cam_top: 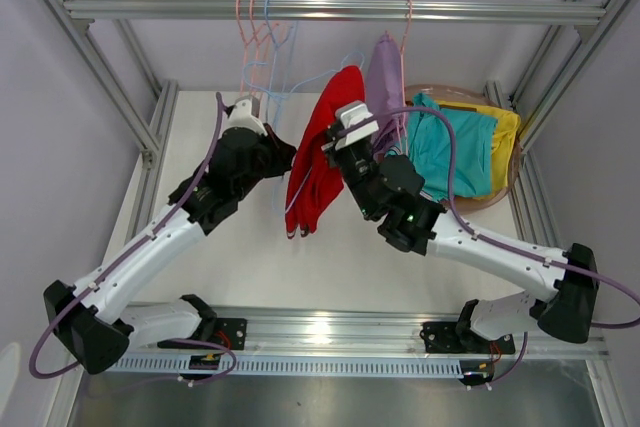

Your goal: Remove the trousers from the hanger

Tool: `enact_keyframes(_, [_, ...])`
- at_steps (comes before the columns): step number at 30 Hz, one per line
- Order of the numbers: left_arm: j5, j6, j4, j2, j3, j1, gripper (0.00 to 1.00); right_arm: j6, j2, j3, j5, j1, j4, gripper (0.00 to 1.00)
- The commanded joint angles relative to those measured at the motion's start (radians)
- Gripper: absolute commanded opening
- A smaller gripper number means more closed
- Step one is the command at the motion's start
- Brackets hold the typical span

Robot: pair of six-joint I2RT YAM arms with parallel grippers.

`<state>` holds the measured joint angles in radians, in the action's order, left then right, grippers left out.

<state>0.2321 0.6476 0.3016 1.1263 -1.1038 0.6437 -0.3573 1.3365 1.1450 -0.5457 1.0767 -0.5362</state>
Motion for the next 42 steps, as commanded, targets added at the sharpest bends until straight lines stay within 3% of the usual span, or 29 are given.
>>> enact_keyframes(1, [0.027,-0.04,0.004,0.033,-0.065,0.005,0.01,-0.083,-0.051,0.221,-0.016,0.006,-0.027,0.0])
enact_keyframes(10, [0.032,-0.06,0.022,0.07,-0.084,0.033,0.01,-0.253,-0.108,0.472,-0.077,0.019,0.142,0.0])
enact_keyframes(22, [0.042,-0.081,0.022,0.075,-0.091,0.062,0.0,-0.379,-0.382,0.371,-0.213,0.071,0.191,0.0])
enact_keyframes(26, [0.053,-0.095,0.024,0.076,-0.093,0.079,0.0,-0.567,-0.416,0.279,-0.389,0.069,-0.023,0.0])
enact_keyframes(29, [0.059,-0.103,0.024,0.081,-0.096,0.093,0.0,-0.738,-0.442,0.204,-0.441,0.065,-0.276,0.0])
enact_keyframes(31, [0.062,-0.106,0.025,0.084,-0.097,0.096,0.01,-0.77,-0.459,0.18,-0.444,0.057,-0.286,0.0])
enact_keyframes(38, [0.061,-0.111,0.03,0.095,-0.102,0.111,0.0,-0.675,-0.557,0.102,-0.456,-0.072,-0.222,0.0])
enact_keyframes(42, [0.065,-0.117,0.03,0.102,-0.103,0.125,0.0,-0.525,-0.644,0.113,-0.442,-0.21,-0.02,0.0])
